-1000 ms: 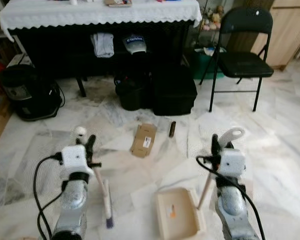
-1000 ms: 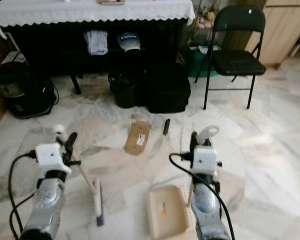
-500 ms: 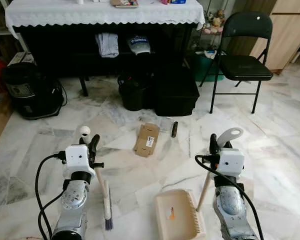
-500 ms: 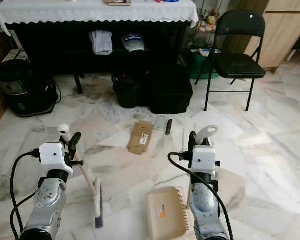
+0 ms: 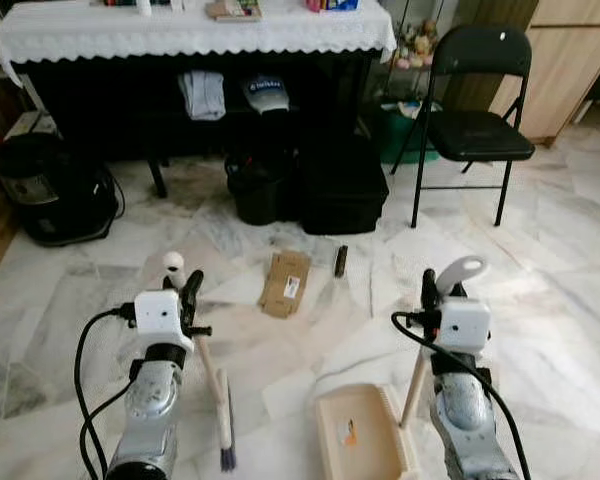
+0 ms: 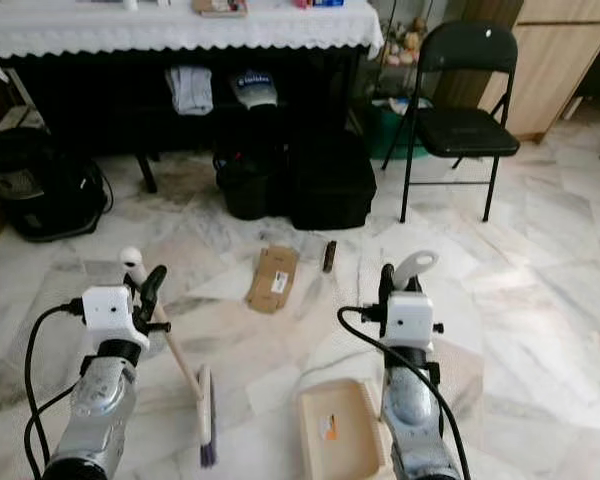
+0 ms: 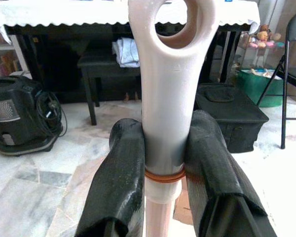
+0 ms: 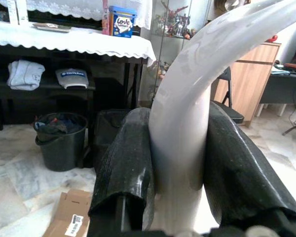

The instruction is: Sweep floor

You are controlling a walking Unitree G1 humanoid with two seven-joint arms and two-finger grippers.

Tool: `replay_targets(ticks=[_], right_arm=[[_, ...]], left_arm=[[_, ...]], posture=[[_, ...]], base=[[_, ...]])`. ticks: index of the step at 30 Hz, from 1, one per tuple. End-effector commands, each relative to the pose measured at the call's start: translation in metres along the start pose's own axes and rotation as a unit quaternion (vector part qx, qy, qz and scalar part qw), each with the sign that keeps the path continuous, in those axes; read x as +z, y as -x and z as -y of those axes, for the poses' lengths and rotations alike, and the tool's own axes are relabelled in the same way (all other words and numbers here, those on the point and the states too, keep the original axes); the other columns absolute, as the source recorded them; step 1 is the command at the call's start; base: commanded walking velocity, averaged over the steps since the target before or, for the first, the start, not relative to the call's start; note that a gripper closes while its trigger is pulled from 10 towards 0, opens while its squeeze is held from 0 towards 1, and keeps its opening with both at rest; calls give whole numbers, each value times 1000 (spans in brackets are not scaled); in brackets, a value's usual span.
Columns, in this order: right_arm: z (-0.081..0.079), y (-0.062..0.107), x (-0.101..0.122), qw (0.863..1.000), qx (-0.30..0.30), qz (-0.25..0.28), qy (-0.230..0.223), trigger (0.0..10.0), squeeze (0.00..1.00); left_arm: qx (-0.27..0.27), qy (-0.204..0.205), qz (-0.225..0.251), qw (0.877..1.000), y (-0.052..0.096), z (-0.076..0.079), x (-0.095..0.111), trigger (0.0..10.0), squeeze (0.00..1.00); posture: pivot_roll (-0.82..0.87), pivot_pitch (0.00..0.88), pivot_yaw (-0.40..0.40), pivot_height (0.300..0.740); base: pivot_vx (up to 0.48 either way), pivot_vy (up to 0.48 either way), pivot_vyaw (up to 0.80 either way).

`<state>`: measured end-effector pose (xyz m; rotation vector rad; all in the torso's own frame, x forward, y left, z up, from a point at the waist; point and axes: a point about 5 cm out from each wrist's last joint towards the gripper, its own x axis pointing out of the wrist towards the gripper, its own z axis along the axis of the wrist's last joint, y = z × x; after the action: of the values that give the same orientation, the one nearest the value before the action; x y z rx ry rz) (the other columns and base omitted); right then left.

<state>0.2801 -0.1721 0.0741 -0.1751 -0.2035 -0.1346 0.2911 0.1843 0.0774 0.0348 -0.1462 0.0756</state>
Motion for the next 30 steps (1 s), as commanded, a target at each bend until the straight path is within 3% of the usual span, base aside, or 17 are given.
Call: replay_targets(ticks=[1,30], right_arm=[[2,-2,5,1000,-1,13,0,10000,0],[1,-1,4,1000,1,9,0,10000,0]], left_arm=[[-3,3,10,1000,-3,1,5,10000,35],[-4,5,9,1000,-2,1,4,10000,39]], posture=[[-32,91,-39,740],[-33,96,-42,740]], base=[[352,0,0],[382,0,0]])
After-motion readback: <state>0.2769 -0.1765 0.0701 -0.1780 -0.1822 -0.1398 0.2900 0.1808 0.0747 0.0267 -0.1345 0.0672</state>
